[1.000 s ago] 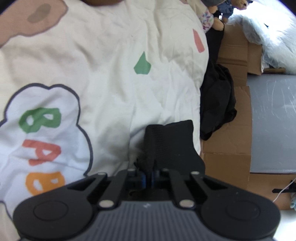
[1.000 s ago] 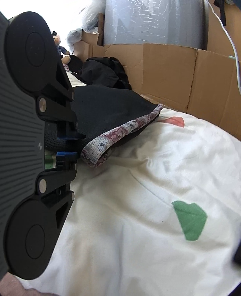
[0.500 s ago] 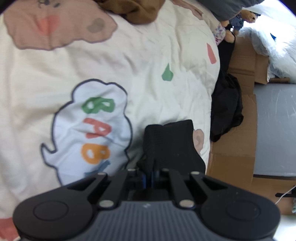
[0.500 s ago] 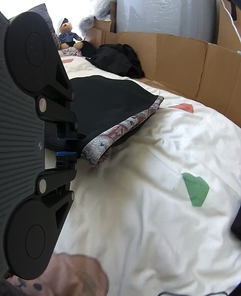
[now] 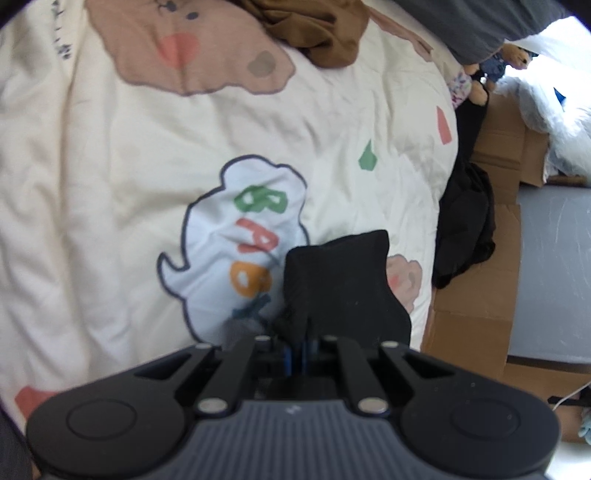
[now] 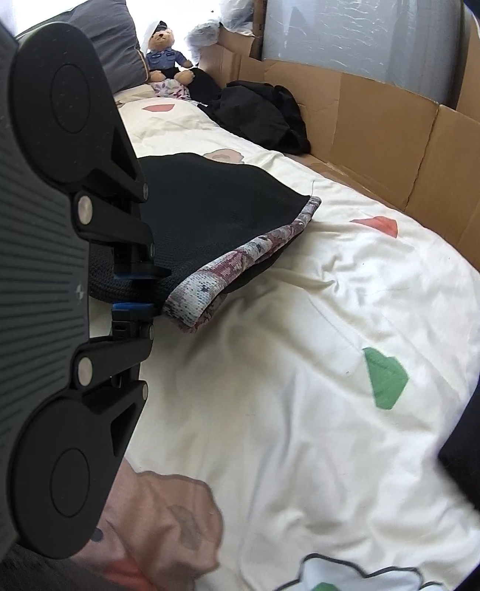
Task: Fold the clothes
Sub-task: 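Hold the pants edges with both tools and lift them slightly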
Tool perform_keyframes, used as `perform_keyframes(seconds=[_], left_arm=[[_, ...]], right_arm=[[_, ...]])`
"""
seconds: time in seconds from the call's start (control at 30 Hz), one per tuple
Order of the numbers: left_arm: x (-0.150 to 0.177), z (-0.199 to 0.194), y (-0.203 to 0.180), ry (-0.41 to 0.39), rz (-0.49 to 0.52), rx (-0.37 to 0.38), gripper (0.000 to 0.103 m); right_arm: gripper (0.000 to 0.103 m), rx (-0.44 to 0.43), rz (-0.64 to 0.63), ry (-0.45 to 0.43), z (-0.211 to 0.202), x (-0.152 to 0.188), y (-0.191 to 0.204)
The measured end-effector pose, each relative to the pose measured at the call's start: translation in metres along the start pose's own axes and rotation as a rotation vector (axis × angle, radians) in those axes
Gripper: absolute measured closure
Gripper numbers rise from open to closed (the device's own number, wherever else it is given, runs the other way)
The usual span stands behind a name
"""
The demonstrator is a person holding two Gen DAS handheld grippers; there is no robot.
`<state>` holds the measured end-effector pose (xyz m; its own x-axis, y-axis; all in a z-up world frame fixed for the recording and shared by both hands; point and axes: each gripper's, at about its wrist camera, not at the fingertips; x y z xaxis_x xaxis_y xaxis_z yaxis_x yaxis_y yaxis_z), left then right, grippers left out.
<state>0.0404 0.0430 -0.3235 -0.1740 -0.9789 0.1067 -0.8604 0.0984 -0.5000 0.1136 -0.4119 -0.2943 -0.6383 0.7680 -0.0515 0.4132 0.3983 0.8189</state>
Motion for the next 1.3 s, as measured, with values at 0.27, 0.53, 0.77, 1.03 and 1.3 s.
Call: perform_keyframes(seconds=[0.27,0.53,0.77,1.03,1.3], left_arm=[[0.022,-0.001,0.004,-0.01,-0.055,-0.051,0.098],[0.037,0.008,0.011,-0.007,-0.069,-0.04,0.097],[0.046,0.026,0.03,-0.003,-0.088,-0.08,0.095],[0.031,0.023,0.03,0.004,-0.082,-0.123,0.065],[0.001,0.004,-0.012,0.02,0.074,-0.201,0.063]], right_arm=[[0.091,0.033,-0.031,0.061,-0.003,-0.022,0.009],[0.091,0.052,-0.074,0.088,-0.002,-0.041,0.011],[0.091,0.071,-0.048,0.106,0.004,-0.052,-0.005],[0.074,0.122,-0.014,0.108,0.011,-0.051,-0.018],[0.061,0.163,-0.009,0.057,-0.008,-0.053,-0.01]])
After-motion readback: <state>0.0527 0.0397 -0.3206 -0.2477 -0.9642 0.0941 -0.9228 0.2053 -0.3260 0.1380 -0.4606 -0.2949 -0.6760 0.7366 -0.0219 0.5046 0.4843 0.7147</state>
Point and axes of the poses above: each gripper's, at about its wrist camera, not at the fingertips, and z roughly the way its jaws point, y to its left, x to its underside, and after that the axes turned 13 degrees about -x, right-handed
